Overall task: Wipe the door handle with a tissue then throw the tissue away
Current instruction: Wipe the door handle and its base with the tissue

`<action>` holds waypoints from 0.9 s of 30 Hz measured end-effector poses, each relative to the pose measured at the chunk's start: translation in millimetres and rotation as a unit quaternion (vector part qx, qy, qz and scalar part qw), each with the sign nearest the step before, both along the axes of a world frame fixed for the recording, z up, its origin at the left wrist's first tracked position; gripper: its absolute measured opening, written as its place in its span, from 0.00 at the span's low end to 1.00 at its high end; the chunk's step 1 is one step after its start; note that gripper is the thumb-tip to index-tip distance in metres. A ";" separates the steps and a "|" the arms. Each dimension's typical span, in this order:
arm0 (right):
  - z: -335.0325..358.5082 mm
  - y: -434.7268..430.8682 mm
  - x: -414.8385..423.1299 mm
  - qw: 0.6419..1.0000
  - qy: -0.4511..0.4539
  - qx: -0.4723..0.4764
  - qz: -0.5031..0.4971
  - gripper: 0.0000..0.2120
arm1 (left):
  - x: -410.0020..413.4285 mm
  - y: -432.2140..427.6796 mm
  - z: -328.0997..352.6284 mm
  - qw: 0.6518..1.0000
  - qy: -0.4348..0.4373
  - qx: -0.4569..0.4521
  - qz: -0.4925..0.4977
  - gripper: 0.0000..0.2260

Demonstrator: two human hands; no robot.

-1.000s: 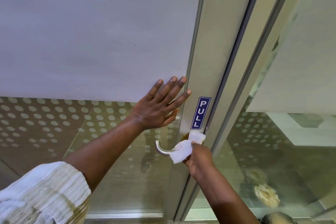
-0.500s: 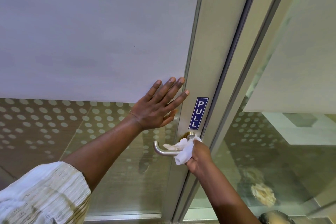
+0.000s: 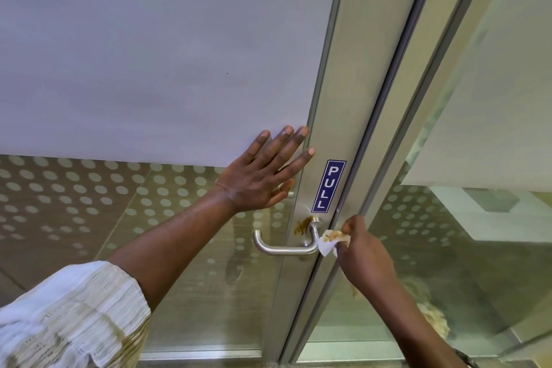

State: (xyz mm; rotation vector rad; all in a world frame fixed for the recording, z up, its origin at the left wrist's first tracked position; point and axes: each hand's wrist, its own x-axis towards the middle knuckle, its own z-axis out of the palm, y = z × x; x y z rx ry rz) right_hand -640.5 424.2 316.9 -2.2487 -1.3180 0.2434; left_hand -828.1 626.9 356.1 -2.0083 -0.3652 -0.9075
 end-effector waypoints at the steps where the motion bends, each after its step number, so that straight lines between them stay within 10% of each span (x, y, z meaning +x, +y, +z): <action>1: 4.1 2.1 0.2 0.999 0.035 -0.005 0.002 0.09 | -0.1 -0.5 0.2 1.000 0.000 -0.001 0.000 0.32; 9: 24.8 16.0 -21.5 0.872 0.454 0.178 -0.042 0.06 | 0.5 -2.1 0.6 1.000 0.000 0.008 0.003 0.32; 15: 7.9 23.2 -38.9 0.955 0.066 0.288 0.015 0.19 | -0.2 -1.2 0.4 1.000 -0.002 0.012 0.002 0.32; 27: -11.7 43.4 -26.7 0.936 -0.193 0.268 0.124 0.08 | 1.6 -0.5 -0.8 1.000 -0.008 0.014 -0.001 0.31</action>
